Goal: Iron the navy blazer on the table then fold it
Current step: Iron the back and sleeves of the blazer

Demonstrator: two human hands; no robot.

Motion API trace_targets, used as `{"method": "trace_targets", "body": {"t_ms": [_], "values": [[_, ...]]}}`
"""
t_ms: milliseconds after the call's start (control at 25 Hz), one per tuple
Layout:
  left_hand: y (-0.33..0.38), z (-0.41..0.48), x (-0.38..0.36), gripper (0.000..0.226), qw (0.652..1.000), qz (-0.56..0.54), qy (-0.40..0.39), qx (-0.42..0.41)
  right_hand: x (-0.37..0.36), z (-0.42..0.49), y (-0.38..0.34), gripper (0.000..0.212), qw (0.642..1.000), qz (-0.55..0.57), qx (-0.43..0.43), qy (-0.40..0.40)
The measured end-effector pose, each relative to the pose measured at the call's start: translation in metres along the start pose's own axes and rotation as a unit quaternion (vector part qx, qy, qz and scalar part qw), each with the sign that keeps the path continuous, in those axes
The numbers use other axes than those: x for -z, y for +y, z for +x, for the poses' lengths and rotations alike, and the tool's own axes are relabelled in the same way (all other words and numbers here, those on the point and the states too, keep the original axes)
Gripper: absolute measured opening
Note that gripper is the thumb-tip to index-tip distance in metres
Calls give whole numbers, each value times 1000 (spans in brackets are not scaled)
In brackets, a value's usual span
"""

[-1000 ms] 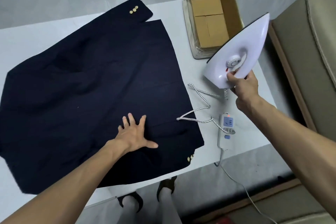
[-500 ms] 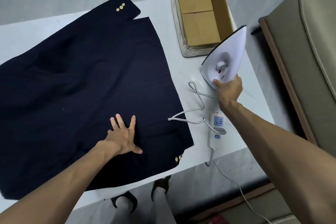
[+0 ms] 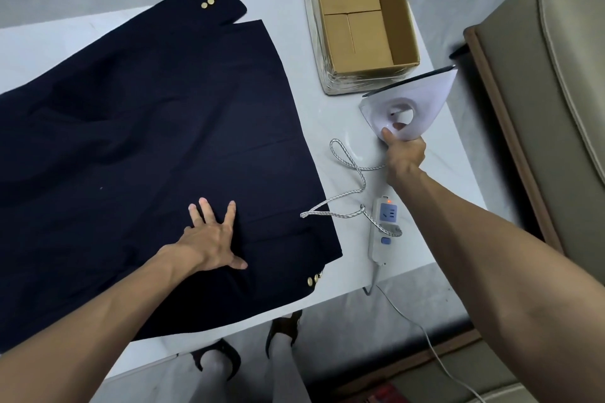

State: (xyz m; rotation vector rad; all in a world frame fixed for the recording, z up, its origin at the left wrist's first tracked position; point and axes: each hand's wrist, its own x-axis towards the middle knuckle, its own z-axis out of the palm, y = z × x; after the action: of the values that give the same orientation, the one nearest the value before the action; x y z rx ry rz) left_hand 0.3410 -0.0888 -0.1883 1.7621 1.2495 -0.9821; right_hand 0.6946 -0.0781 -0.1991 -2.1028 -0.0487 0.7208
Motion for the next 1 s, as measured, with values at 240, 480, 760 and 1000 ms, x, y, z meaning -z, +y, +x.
{"method": "trace_targets", "body": {"t_ms": [240, 480, 760, 1000], "values": [[1, -3, -3, 130, 1000, 16, 1, 8, 6, -4, -4, 44, 998, -4, -50, -37], [-2, -8, -2, 123, 1000, 12, 10, 4, 4, -79, -15, 53, 972, -223, -69, -19], [-72, -33, 22, 82, 907, -89, 404, 76, -97, -195, 3, 70, 731, -504, 337, -314], [-185, -24, 10, 57, 962, -1, 185, 199, -150, -200, 57, 16, 695, -550, 377, -269]]}}
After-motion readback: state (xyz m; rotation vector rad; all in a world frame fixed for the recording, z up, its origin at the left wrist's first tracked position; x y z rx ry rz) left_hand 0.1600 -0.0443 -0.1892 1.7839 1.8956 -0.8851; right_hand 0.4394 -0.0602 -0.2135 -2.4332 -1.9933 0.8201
